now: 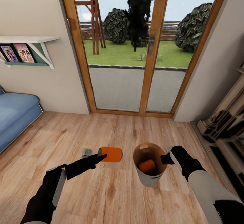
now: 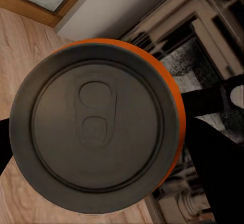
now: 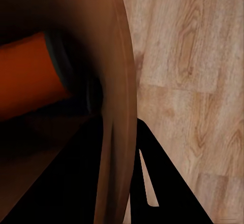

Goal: Put the three can of soda from the living room inside the tash can in the kitchen.

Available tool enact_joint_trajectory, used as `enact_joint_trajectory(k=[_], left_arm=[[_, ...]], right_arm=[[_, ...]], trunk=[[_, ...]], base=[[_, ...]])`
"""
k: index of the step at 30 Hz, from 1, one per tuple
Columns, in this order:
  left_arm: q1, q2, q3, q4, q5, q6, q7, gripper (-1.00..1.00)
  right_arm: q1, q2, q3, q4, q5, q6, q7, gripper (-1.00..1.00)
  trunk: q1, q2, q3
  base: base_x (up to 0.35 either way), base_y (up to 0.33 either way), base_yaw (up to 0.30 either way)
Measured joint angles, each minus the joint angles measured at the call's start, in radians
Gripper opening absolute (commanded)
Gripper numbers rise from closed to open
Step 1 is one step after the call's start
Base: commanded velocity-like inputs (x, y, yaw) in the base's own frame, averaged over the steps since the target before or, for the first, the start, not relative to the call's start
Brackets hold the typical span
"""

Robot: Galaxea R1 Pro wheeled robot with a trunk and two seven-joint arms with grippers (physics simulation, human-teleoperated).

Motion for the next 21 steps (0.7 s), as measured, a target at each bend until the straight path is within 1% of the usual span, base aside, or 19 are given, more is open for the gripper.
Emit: enact_joint_trajectory(k=[2,4,6,11,13,15,17,19,21], left_arm=[[0.0,-0.001,-0.002,0.0,0.006,0.002,-0.042,-1.0],[0.0,-0.002,-0.003,0.0,0.008,0.022,-0.088,-1.0],[0.0,-0.003,-0.003,0.0,0.009,0.045,-0.109,-1.0],[0.0,-0.004,0.0,0.002,0.009,0.059,-0.122,-1.0],[0.0,-0.005,0.0,0.003,0.009,0.061,-0.124,-1.0],[0.0,-0.005,0.0,0.003,0.01,0.062,-0.125,-1.0],[0.0,-0.006,-0.001,0.003,0.024,0.063,-0.128,-1.0],[0.0,-0.006,-0.001,0.004,0.073,0.063,-0.129,-1.0],[0.0,-0.006,-0.002,0.004,0.1,0.063,-0.129,-1.0]], right_arm=[[0.0,0.0,0.0,0.003,-0.001,-0.001,0.0,-1.0],[0.0,0.0,0.0,0.005,-0.002,-0.001,0.0,-1.0],[0.0,0.0,0.0,0.006,-0.003,-0.001,0.0,-1.0],[0.0,0.006,0.001,0.008,0.002,-0.001,0.0,-1.0],[0.0,0.01,0.001,0.009,-0.008,-0.001,0.0,-1.0],[0.0,0.013,0.002,0.014,-0.008,-0.002,0.0,-1.0],[0.0,0.015,0.005,0.045,-0.004,-0.01,-0.001,-1.0],[0.0,0.016,0.004,0.054,0.003,-0.042,-0.001,-1.0],[0.0,0.017,0.004,0.064,-0.002,-0.058,-0.001,-1.0]], trunk=[[0.0,0.0,0.0],[0.0,0.0,0.0],[0.0,0.0,0.0],[0.0,0.0,0.0],[0.0,0.0,0.0],[0.0,0.0,0.0],[0.0,0.0,0.0],[0.0,0.0,0.0],[0.0,0.0,0.0]], base=[[0.0,0.0,0.0],[0.0,0.0,0.0],[0.0,0.0,0.0],[0.0,0.0,0.0],[0.0,0.0,0.0],[0.0,0.0,0.0],[0.0,0.0,0.0],[0.0,0.0,0.0],[0.0,0.0,0.0]])
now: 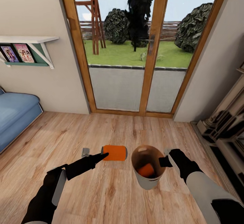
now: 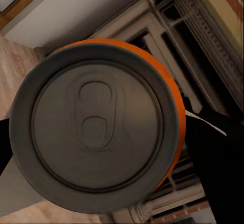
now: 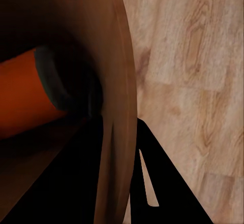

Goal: Put the three can of soda from the living room inside the tash can in the kitchen.

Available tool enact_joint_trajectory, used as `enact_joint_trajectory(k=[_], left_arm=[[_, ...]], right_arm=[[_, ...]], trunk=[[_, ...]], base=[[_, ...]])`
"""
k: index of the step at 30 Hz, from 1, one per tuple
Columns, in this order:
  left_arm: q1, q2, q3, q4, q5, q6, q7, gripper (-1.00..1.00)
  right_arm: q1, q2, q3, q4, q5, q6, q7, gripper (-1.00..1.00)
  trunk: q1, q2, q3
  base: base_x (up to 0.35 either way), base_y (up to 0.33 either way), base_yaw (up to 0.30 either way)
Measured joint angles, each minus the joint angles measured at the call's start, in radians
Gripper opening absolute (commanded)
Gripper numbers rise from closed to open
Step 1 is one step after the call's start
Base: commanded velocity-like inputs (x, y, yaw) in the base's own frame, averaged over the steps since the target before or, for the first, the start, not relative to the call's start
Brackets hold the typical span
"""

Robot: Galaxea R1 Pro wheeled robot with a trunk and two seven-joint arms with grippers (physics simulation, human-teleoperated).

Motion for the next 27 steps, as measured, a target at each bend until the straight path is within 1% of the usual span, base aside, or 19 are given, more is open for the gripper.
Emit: enact_joint_trajectory(k=[2,4,6,8,12,13,17,20,22,27], left_arm=[[0.0,0.0,0.0,0.0,0.012,0.0,-0.001,-1.0],[0.0,0.0,0.0,0.0,0.016,0.0,-0.001,-1.0],[0.0,0.0,0.0,0.0,0.018,0.0,-0.001,-1.0],[0.0,-0.001,-0.001,0.001,0.019,0.0,-0.002,-1.0],[0.0,-0.001,-0.006,0.002,0.022,0.0,-0.002,-1.0],[0.0,-0.001,-0.011,0.003,0.023,0.0,-0.002,-1.0],[0.0,-0.004,-0.017,0.005,0.023,0.0,-0.002,-1.0],[0.0,-0.01,-0.019,0.006,0.023,0.0,-0.002,-1.0],[0.0,-0.026,-0.019,0.007,0.023,0.0,-0.001,-1.0],[0.0,-0.039,-0.022,0.023,0.021,0.0,-0.001,-1.0]], right_arm=[[0.0,0.0,0.0,0.011,-0.003,-0.006,0.0,-1.0],[0.0,0.004,0.001,0.017,0.007,-0.009,0.0,-1.0],[0.0,0.01,0.001,0.02,0.004,-0.011,0.0,-1.0],[0.0,0.016,0.001,0.023,-0.008,-0.011,0.0,-1.0],[0.0,0.025,0.001,0.03,-0.001,-0.012,0.0,-1.0],[0.0,0.029,0.002,0.045,0.004,-0.013,-0.001,-1.0],[0.0,0.038,0.003,0.069,-0.002,-0.015,-0.002,-1.0],[0.0,0.041,0.003,0.073,0.001,-0.015,-0.002,-1.0],[0.0,0.043,0.003,0.075,0.003,-0.015,-0.002,-1.0],[0.0,0.046,0.003,0.075,0.004,-0.015,-0.002,-1.0]], trunk=[[0.0,0.0,0.0],[0.0,0.0,0.0],[0.0,0.0,0.0],[0.0,0.0,0.0],[0.0,0.0,0.0],[0.0,0.0,0.0],[0.0,0.0,0.0],[0.0,0.0,0.0],[0.0,0.0,0.0],[0.0,0.0,0.0]], base=[[0.0,0.0,0.0],[0.0,0.0,0.0],[0.0,0.0,0.0],[0.0,0.0,0.0],[0.0,0.0,0.0],[0.0,0.0,0.0],[0.0,0.0,0.0],[0.0,0.0,0.0],[0.0,0.0,0.0],[0.0,0.0,0.0]])
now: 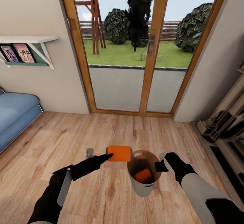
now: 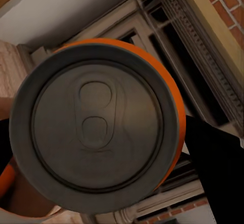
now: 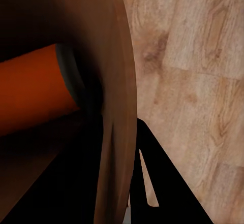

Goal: Put the three can of soda from the living room inside the tash can in the kitchen.

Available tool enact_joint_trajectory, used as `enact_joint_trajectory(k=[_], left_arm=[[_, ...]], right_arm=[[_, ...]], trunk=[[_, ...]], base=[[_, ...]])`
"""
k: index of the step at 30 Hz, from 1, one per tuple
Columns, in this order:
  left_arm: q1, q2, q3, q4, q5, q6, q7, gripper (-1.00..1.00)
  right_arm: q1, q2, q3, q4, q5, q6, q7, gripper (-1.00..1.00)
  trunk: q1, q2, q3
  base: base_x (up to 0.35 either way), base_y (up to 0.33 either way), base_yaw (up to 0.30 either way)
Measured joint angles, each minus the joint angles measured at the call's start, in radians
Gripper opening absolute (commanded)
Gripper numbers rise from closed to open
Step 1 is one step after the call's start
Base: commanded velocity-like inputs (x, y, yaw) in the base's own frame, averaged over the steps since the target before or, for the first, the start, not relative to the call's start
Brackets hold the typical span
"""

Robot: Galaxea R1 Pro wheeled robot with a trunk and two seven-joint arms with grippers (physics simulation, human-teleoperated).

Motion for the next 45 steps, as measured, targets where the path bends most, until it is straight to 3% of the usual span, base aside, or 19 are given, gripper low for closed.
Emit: enact_joint_trajectory(k=[7,12,24,40,45], left_arm=[[0.0,-0.004,-0.006,0.014,0.0,-0.001,0.001,-1.0],[0.0,-0.008,-0.034,0.077,-0.001,-0.004,0.005,-1.0],[0.0,-0.021,-0.041,0.097,-0.006,-0.006,0.01,-1.0],[0.0,-0.021,-0.037,0.098,-0.008,-0.01,0.013,-1.0],[0.0,-0.021,-0.035,0.099,-0.008,-0.011,0.113,-1.0]], right_arm=[[0.0,0.008,-0.001,0.0,-0.006,0.0,0.0,-1.0],[0.0,0.01,0.0,0.0,0.0,0.0,0.0,-1.0],[0.0,0.022,0.0,0.0,-0.002,0.0,-0.002,-1.0],[0.0,0.052,-0.002,0.003,0.0,0.002,-0.087,-1.0],[0.0,0.055,-0.001,0.01,-0.001,0.002,-0.097,-1.0]], trunk=[[0.0,0.0,0.0],[0.0,0.0,0.0],[0.0,0.0,0.0],[0.0,0.0,0.0],[0.0,0.0,0.0]], base=[[0.0,0.0,0.0],[0.0,0.0,0.0],[0.0,0.0,0.0],[0.0,0.0,0.0],[0.0,0.0,0.0]])
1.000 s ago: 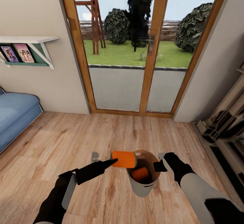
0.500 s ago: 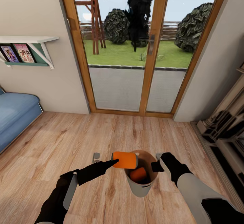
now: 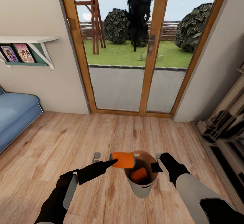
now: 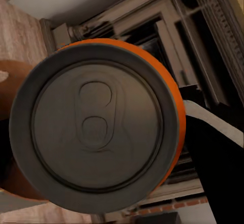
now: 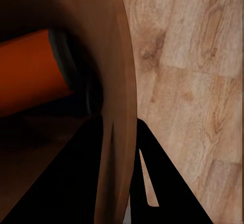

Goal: Put the three can of soda from the living room inside the tash can in the kitchen.

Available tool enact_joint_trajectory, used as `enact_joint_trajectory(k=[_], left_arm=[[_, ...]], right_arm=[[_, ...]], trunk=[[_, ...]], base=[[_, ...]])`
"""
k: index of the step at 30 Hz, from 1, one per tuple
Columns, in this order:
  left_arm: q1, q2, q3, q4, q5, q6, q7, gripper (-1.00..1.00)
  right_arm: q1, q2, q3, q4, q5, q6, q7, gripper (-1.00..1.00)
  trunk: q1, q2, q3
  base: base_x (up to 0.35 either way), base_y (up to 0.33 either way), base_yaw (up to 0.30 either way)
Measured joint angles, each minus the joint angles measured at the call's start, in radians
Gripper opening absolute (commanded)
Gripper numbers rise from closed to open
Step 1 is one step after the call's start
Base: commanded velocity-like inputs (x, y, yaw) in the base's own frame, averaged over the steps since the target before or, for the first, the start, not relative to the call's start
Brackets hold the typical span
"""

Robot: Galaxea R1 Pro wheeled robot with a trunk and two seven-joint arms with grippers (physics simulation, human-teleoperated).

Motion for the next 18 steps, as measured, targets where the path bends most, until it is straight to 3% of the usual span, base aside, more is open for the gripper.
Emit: enact_joint_trajectory(k=[2,11,18], left_arm=[[0.0,0.0,0.0,0.0,0.001,0.0,0.034,-1.0],[0.0,0.0,0.0,0.001,0.001,0.0,0.06,-1.0],[0.0,0.0,-0.032,0.066,0.0,-0.04,0.088,-1.0]], right_arm=[[0.0,0.002,0.001,0.003,0.003,0.0,-0.001,-1.0],[0.0,0.014,0.0,0.004,0.0,0.0,-0.004,-1.0],[0.0,0.024,0.0,0.005,-0.001,0.0,-0.005,-1.0]], trunk=[[0.0,0.0,0.0],[0.0,0.0,0.0],[0.0,0.0,0.0]], base=[[0.0,0.0,0.0],[0.0,0.0,0.0],[0.0,0.0,0.0]])
